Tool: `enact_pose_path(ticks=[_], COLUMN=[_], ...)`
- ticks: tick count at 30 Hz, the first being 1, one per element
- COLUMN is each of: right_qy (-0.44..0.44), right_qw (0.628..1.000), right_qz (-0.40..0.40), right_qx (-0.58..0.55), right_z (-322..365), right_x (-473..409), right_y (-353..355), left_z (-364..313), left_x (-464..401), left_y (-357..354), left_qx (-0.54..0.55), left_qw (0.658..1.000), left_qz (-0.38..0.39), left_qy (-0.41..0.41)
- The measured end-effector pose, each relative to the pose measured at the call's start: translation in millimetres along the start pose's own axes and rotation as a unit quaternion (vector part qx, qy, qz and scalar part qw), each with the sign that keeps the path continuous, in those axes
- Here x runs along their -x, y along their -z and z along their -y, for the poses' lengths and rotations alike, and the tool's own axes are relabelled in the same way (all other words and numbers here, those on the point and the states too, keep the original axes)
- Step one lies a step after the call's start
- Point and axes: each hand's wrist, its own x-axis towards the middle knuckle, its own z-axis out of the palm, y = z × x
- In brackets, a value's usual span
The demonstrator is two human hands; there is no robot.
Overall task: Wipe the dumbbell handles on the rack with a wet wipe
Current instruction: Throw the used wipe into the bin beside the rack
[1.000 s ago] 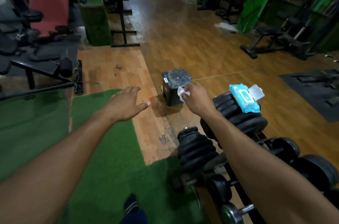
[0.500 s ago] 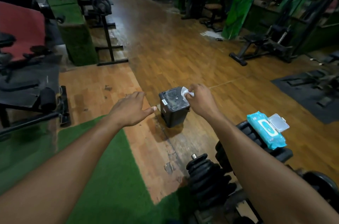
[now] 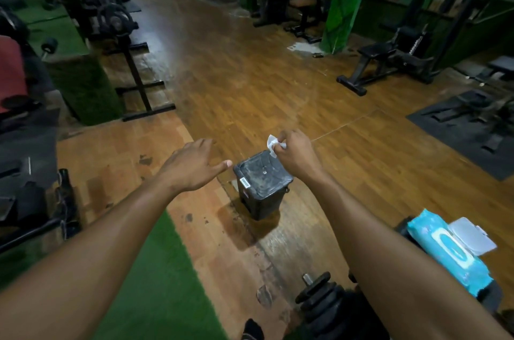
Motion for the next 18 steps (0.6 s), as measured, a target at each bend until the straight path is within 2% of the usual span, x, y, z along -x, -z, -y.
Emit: enact_pose_path(ticks=[12,18], right_qy=[-0.025,-0.092], right_qw=[0.999,0.995], right_qz=[0.024,0.032], right_qx=[0.031,0.032], right_z=[-21.6,-22.4], right_x=[-152.7,-231.6], right_y=[-66.7,-113.5], left_z=[68.6,123.6], left_x=[-169.4,-286.1], left_y=[-13.6,-27.3], left_qx=[0.002,-0.01], left_qw=[0.999,0.996], left_qz=[0.049,0.07], left_qy=[-0.012,-0.059])
